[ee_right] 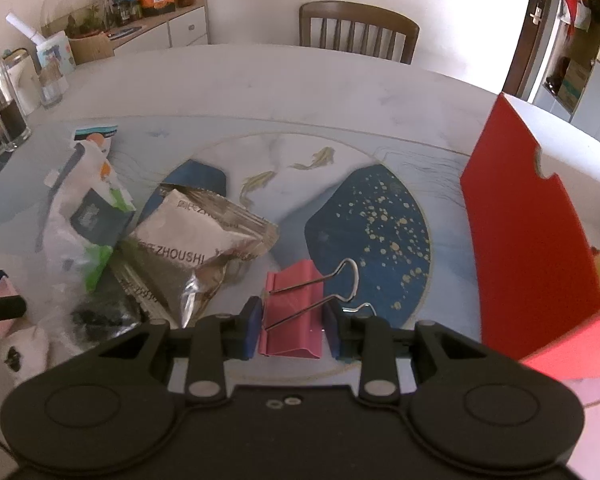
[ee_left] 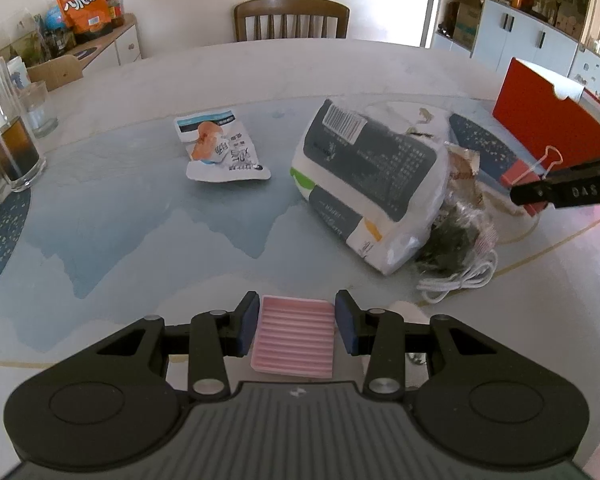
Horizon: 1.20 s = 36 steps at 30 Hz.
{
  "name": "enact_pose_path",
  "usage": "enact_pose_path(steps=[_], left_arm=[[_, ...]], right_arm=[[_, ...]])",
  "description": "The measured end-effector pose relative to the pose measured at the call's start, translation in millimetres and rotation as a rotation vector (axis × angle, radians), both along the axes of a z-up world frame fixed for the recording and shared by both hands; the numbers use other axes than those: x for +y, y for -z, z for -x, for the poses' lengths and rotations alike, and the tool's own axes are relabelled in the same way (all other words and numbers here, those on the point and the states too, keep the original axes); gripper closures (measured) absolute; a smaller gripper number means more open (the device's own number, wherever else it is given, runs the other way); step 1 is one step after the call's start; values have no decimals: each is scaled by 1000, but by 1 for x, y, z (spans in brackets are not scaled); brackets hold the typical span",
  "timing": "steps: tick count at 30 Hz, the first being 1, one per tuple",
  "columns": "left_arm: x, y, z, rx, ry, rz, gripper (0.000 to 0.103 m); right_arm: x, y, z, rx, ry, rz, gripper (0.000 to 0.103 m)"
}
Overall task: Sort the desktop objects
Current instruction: 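Carry the pink sponge and pink binder clip with both tools over the red box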
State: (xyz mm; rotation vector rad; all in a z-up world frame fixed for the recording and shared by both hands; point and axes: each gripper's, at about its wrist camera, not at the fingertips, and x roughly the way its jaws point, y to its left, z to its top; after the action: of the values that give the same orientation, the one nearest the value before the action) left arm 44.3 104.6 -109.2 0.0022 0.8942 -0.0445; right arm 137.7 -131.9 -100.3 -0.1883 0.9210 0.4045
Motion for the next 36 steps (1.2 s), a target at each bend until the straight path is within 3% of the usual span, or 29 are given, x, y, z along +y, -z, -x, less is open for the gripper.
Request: enact_pose_path(steps=[19,36], left_arm=[[-16,-46,1,-66,18,63,64],[-81,-90,-12,-138,102,100,63]], right_arm=[[-33,-43,37,14,20,-97,71],[-84,-87,48,-36,69,-168,71]])
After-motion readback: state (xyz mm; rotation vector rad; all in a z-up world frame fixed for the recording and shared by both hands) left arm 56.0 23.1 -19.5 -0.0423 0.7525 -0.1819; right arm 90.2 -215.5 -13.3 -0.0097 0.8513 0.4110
